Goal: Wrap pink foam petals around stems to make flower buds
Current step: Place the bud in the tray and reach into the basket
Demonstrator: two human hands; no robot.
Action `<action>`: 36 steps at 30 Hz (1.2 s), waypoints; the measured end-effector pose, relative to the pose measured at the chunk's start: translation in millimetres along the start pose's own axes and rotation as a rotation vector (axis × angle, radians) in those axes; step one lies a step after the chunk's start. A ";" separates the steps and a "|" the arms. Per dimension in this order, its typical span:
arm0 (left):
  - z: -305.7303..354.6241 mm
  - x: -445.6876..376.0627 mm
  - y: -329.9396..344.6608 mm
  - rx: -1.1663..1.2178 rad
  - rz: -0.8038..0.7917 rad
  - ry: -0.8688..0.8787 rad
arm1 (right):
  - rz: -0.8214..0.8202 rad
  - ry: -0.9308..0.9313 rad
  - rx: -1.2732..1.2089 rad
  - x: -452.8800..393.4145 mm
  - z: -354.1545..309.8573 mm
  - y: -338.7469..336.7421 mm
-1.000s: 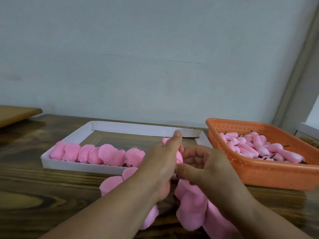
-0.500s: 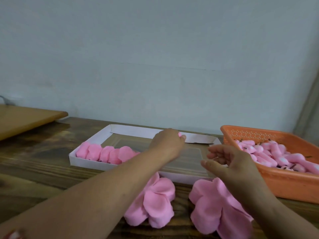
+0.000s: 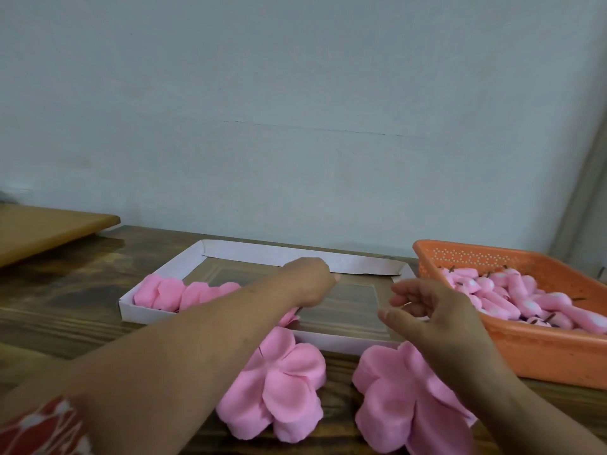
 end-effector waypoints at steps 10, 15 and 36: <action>-1.0 0.8 22.0 -0.297 -0.034 0.086 | -0.002 -0.001 0.035 -0.8 4.3 2.7; -0.9 1.0 29.7 -0.357 -0.044 0.102 | -0.018 0.009 0.055 -0.4 5.5 3.0; -8.6 6.5 45.0 -0.403 -0.196 -0.041 | -0.026 -0.005 0.055 -1.4 4.3 2.0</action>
Point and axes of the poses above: each hand's wrist, its own x-axis away from the middle knuckle, its own y-axis out of the palm, z = x × y, the point moved 7 cm from there along -x, towards the middle knuckle, and after that the axes turned 3 degrees about z, right-handed, at the moved point
